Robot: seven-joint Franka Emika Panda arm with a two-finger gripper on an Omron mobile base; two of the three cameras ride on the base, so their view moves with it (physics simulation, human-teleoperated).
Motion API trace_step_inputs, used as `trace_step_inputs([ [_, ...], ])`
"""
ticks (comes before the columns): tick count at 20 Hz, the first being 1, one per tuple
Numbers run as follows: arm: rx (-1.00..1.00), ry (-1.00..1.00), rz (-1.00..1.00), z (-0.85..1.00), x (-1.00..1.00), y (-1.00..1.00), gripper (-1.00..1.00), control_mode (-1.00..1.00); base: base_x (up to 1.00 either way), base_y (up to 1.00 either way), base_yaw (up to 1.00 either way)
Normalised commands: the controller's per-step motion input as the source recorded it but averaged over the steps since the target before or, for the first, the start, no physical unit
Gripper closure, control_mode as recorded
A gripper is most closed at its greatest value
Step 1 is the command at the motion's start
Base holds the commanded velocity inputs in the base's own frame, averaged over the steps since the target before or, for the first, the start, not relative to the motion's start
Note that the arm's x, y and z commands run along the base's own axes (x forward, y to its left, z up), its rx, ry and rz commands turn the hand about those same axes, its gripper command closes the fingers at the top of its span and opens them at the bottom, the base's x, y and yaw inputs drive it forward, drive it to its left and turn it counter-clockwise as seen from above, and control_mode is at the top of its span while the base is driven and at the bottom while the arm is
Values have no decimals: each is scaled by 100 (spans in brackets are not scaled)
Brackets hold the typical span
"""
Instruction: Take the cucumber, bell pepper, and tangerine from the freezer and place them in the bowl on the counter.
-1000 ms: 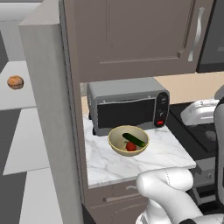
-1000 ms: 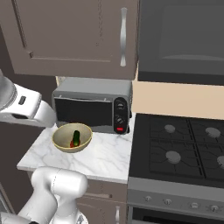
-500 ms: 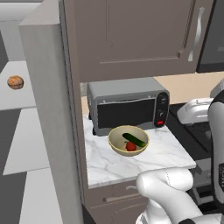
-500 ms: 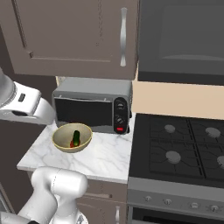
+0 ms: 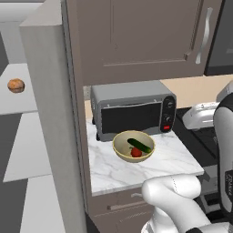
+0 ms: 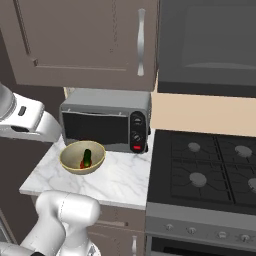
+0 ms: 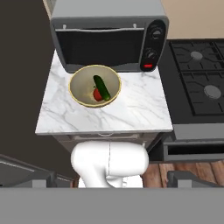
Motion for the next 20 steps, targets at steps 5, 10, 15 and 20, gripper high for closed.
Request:
trace_step_inputs([
  [5, 0, 0, 0, 0, 0, 0, -100, 100, -18, -1, 0],
  [10, 0, 0, 0, 0, 0, 0, -100, 100, -96, -40, 0],
  [15, 0, 0, 0, 0, 0, 0, -100, 100, -100, -53, -5],
  [20, 0, 0, 0, 0, 0, 0, -100, 100, -100, -39, -9],
])
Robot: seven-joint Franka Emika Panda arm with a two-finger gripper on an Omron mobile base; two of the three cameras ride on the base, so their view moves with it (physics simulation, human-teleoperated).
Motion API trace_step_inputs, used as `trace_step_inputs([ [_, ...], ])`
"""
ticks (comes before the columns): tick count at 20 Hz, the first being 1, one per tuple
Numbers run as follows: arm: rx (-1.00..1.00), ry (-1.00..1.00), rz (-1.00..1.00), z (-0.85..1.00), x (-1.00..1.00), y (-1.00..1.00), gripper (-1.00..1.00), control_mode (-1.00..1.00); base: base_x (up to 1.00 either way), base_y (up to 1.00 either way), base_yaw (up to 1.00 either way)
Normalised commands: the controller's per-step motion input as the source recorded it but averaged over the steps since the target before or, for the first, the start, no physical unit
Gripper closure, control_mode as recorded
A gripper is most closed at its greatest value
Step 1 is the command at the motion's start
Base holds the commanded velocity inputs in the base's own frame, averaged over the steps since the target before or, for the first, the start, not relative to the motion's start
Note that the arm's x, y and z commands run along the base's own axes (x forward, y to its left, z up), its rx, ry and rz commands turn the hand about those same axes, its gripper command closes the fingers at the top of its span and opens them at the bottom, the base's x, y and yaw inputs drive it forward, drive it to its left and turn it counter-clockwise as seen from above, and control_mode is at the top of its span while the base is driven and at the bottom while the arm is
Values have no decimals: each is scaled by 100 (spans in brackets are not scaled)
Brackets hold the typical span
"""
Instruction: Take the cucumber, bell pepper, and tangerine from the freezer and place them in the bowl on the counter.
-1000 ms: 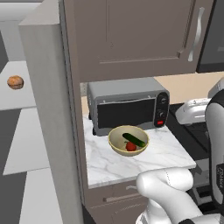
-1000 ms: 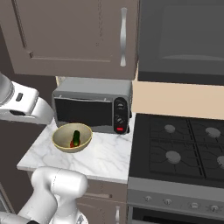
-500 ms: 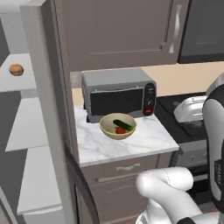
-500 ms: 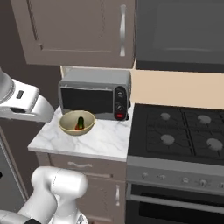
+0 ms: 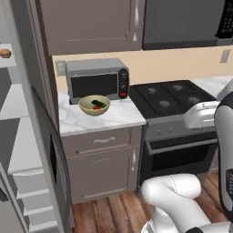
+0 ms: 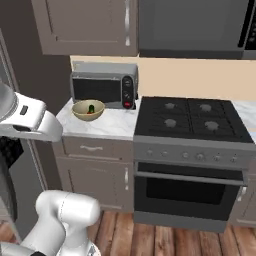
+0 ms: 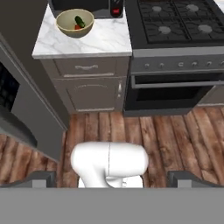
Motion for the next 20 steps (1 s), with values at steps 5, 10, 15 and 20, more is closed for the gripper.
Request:
trace_step_inputs([
  [5, 0, 0, 0, 0, 0, 0, -100, 100, -98, -4, -12],
  [10, 0, 0, 0, 0, 0, 0, -100, 100, -39, 46, -4],
  [15, 0, 0, 0, 0, 0, 0, -100, 100, 0, 93, 0],
  [20, 0, 0, 0, 0, 0, 0, -100, 100, 0, 100, 0],
])
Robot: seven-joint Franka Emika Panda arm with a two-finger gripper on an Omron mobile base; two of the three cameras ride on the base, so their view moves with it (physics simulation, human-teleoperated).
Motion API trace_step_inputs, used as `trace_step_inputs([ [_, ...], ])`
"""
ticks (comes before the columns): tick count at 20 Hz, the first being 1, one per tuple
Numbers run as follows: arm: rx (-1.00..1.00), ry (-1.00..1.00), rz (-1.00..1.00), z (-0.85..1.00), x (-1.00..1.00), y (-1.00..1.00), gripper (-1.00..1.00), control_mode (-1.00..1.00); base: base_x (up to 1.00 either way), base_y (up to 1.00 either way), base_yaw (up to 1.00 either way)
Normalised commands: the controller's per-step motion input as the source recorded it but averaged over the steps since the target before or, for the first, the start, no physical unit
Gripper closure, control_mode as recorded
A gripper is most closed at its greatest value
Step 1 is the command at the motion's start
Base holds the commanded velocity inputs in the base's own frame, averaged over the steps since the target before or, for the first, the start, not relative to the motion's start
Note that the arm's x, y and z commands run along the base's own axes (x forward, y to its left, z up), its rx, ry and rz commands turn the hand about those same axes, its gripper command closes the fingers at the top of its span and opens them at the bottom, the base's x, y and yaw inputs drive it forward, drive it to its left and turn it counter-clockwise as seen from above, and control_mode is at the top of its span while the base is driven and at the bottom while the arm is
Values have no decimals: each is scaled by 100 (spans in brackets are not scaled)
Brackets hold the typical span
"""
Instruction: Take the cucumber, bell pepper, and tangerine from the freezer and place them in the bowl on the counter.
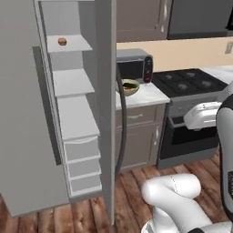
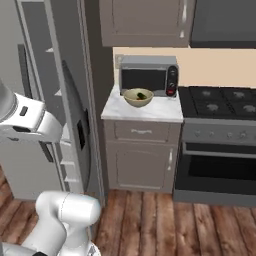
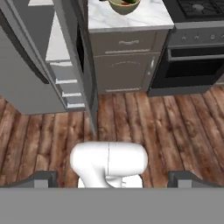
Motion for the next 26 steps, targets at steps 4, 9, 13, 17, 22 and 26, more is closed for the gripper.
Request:
trace_step_inputs([
  [4, 0, 0, 0, 0, 0, 0, -100, 100, 0, 98, 0],
  [9, 0, 0, 0, 0, 0, 0, -100, 100, 13, 93, 2],
  [13, 0, 0, 0, 0, 0, 0, -100, 100, 17, 84, 2],
  [17, 0, 0, 0, 0, 0, 0, -100, 100, 40, 39, 0],
  [22, 0, 0, 0, 0, 0, 0, -100, 100, 60, 30, 0],
  [26, 0, 0, 0, 0, 0, 0, -100, 100, 62, 36, 0],
])
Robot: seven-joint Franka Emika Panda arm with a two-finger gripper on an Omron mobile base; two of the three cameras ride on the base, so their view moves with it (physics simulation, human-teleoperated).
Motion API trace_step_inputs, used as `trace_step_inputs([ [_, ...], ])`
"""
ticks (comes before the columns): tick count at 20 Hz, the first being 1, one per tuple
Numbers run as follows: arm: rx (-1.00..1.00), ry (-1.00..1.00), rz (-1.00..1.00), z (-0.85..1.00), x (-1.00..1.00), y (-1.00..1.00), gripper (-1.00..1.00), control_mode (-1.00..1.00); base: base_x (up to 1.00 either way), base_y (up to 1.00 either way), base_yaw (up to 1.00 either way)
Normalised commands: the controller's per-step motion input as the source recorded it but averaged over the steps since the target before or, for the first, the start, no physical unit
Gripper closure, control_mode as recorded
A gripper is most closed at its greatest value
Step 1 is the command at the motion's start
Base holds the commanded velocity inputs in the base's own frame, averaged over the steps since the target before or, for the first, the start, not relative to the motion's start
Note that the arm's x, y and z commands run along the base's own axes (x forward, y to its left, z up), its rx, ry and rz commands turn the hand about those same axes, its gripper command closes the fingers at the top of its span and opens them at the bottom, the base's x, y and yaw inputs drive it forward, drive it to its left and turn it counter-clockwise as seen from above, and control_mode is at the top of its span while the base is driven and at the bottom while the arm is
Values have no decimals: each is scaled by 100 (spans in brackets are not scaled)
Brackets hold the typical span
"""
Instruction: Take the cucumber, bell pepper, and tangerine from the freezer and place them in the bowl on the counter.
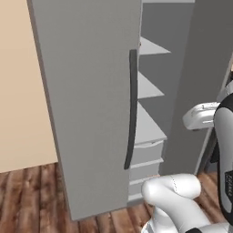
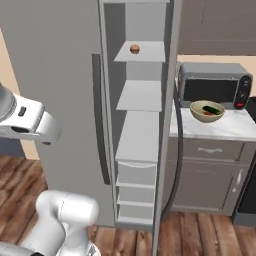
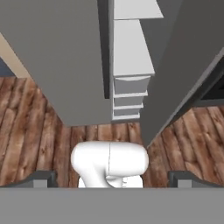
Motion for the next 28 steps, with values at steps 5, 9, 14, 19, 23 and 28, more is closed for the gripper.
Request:
trace_step_inputs([
  [5, 0, 0, 0, 0, 0, 0, -100, 100, 55, 42, 0],
  [9, 0, 0, 0, 0, 0, 0, -100, 100, 54, 27, 0],
  [14, 0, 0, 0, 0, 0, 0, -100, 100, 53, 6, 0],
  [19, 0, 0, 0, 0, 0, 0, -100, 100, 45, -6, 0],
  [23, 0, 0, 0, 0, 0, 0, -100, 100, 26, -36, 0],
  [28, 0, 0, 0, 0, 0, 0, -100, 100, 17, -44, 0],
])
